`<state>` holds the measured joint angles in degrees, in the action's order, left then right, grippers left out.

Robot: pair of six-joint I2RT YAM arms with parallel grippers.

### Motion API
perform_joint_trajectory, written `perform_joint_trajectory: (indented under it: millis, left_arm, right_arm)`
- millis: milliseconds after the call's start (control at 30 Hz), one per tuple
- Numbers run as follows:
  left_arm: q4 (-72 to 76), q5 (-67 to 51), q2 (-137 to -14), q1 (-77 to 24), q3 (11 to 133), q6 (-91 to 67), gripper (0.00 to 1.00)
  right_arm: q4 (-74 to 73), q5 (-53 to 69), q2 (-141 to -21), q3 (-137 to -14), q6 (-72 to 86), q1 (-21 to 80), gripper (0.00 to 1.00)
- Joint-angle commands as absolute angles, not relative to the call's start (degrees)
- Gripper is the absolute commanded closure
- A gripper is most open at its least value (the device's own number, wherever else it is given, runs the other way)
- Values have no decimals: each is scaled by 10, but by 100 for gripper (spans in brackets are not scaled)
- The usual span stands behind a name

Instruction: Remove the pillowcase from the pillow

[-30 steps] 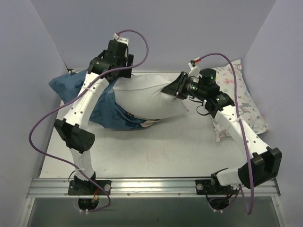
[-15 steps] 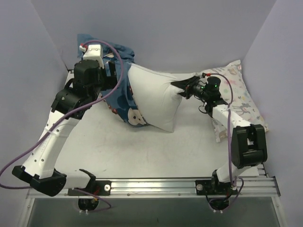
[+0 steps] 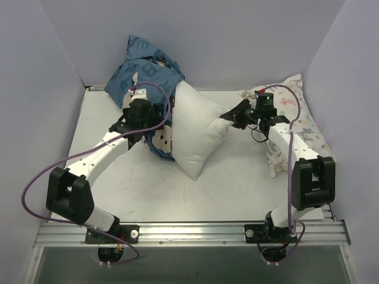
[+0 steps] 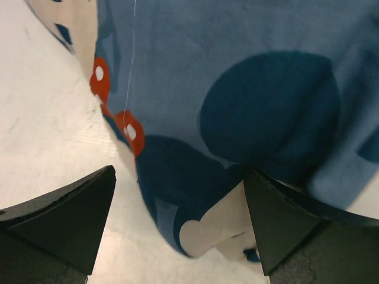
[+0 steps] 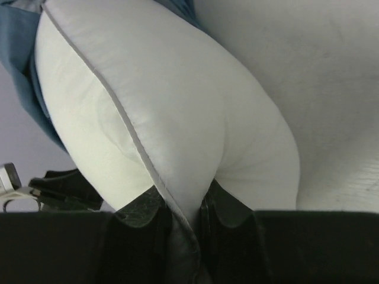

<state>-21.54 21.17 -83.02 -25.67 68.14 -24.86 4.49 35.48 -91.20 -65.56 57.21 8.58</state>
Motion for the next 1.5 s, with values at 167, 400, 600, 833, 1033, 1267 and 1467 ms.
perform_joint_trajectory:
  millis: [167, 400, 600, 833, 1033, 1267, 1467]
  left_arm:
    - [-98, 117, -891, -216, 675, -281, 79]
    - [-109, 137, -844, -272, 651, -277, 100]
    - [-164, 174, -822, -338, 685, -291, 100]
    - [-210, 189, -834, -348, 729, -288, 100]
    - [-243, 214, -842, -328, 758, -270, 100]
    - [-263, 166, -862, -236, 809, -260, 100]
    - [-281, 160, -871, -156, 833, -243, 100]
  right_arm:
    - [-147, 210, -879, -708, 374, 98, 36]
    - [-221, 2, -749, -713, 300, 231, 0]
    - [-173, -146, -705, -640, 272, 413, 0]
    - [-128, -224, -869, -636, 267, 473, 0]
    - [-150, -273, -969, -649, 295, 473, 0]
    - [-133, -256, -948, -623, 306, 442, 63]
    - [-135, -186, -873, -573, 319, 354, 100]
